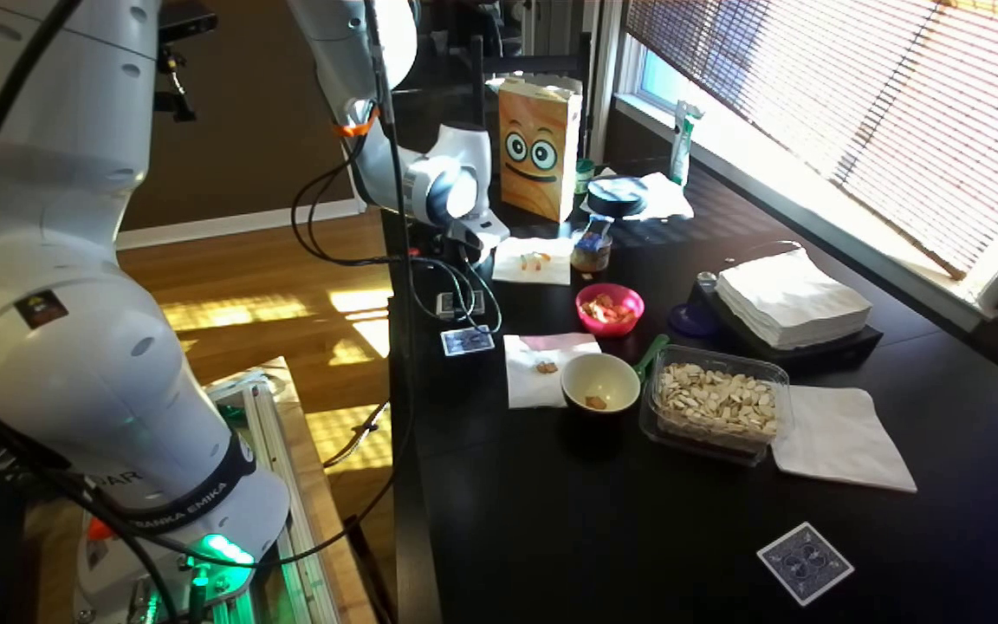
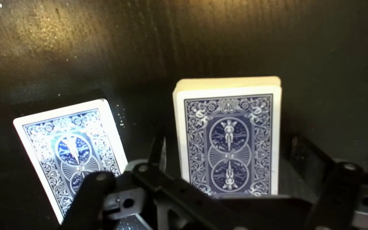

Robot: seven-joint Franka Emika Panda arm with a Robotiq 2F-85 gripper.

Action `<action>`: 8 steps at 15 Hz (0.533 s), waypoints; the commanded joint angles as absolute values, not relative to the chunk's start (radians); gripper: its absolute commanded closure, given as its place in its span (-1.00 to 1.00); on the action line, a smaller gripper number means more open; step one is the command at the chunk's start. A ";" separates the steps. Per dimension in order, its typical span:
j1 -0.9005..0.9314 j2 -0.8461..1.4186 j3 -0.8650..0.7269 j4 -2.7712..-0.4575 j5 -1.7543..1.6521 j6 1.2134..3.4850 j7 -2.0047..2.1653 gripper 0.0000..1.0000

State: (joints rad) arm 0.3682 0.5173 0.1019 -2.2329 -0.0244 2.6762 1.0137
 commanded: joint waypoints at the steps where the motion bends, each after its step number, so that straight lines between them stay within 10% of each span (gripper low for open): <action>1: 0.372 0.545 0.098 -2.213 0.002 2.676 0.980 -1.00; 8: 0.370 0.544 0.099 -2.212 0.003 2.675 0.973 -0.17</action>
State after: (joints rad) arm 0.3677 0.5139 0.1017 -2.2281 -0.0243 2.6732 1.0045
